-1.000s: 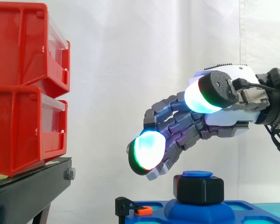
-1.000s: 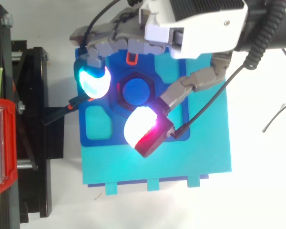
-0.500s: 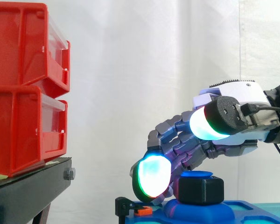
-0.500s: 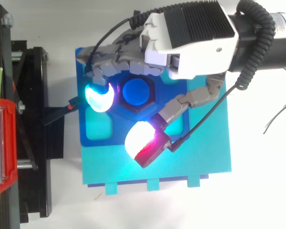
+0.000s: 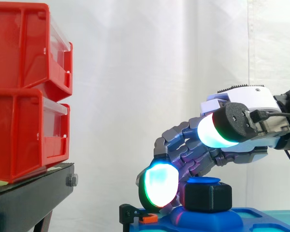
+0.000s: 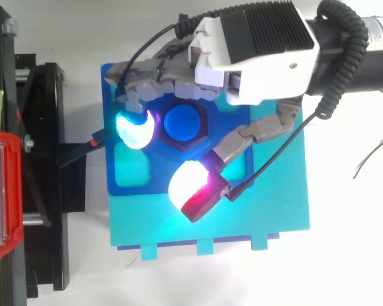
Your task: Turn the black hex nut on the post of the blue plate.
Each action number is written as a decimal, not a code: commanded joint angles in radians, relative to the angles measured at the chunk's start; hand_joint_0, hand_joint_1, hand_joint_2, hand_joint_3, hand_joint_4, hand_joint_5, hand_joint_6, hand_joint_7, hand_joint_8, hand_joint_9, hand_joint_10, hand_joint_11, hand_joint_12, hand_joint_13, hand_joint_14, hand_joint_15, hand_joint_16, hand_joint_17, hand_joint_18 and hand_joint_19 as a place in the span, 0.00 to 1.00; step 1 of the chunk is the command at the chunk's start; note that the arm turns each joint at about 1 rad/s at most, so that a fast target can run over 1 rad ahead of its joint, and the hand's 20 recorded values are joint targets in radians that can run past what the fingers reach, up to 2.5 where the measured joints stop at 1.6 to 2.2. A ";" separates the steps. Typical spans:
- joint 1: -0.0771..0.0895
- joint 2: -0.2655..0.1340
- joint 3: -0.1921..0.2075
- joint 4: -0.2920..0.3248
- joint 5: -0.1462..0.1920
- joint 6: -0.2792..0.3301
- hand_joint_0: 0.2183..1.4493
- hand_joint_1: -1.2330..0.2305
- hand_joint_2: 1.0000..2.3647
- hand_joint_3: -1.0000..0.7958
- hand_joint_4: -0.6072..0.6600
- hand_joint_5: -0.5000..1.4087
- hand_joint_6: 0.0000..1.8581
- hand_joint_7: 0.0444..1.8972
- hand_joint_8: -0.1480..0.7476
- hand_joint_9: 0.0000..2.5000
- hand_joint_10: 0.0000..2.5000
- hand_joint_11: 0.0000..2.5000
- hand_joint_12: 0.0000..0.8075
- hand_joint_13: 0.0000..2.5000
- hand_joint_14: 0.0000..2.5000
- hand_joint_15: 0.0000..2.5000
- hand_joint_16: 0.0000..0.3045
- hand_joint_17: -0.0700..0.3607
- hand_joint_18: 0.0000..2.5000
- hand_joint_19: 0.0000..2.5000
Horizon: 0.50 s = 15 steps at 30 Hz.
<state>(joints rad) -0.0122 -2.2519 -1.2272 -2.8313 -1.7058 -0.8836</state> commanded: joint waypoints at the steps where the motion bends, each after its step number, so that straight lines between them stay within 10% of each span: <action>1: -0.003 0.000 0.000 0.001 0.000 0.000 0.20 0.59 0.00 0.28 0.85 0.13 0.27 0.53 0.70 0.14 0.00 0.05 0.74 0.21 0.00 0.21 0.24 0.54 0.20 0.16; 15: -0.003 0.000 -0.006 0.003 -0.002 0.015 0.20 0.58 0.00 0.28 0.85 0.13 0.27 0.52 0.70 0.14 0.00 0.05 0.74 0.21 0.00 0.22 0.24 0.54 0.20 0.16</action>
<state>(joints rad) -0.0157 -2.2519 -1.2294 -2.8284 -1.7061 -0.8757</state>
